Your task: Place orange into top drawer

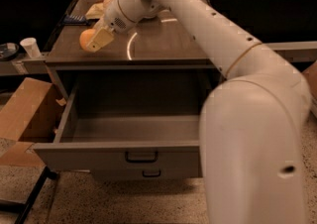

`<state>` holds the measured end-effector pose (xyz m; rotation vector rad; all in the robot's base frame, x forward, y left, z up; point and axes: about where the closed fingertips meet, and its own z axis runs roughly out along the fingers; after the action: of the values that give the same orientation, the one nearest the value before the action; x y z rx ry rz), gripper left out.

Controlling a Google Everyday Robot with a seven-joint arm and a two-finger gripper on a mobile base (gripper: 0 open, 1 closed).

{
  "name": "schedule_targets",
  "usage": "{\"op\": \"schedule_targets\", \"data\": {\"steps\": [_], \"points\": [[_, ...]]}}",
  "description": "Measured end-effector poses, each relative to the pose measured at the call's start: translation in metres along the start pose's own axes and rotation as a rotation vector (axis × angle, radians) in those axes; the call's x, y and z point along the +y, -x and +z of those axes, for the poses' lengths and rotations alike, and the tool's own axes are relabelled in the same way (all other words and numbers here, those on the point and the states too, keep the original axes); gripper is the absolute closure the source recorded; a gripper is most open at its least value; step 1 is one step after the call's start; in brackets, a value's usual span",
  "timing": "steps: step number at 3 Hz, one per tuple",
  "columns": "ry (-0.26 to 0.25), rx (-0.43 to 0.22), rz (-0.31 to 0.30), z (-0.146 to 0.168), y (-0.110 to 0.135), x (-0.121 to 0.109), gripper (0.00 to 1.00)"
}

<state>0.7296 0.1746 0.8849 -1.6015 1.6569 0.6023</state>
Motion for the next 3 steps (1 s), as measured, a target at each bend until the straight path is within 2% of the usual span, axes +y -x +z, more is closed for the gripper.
{"op": "schedule_targets", "data": {"steps": [1, 2, 3], "points": [[0.036, 0.029, -0.035, -0.002, -0.003, 0.05, 1.0], [0.036, 0.029, -0.035, -0.002, -0.003, 0.05, 1.0], [0.066, 0.051, -0.051, 0.011, -0.012, 0.067, 1.0]]}}
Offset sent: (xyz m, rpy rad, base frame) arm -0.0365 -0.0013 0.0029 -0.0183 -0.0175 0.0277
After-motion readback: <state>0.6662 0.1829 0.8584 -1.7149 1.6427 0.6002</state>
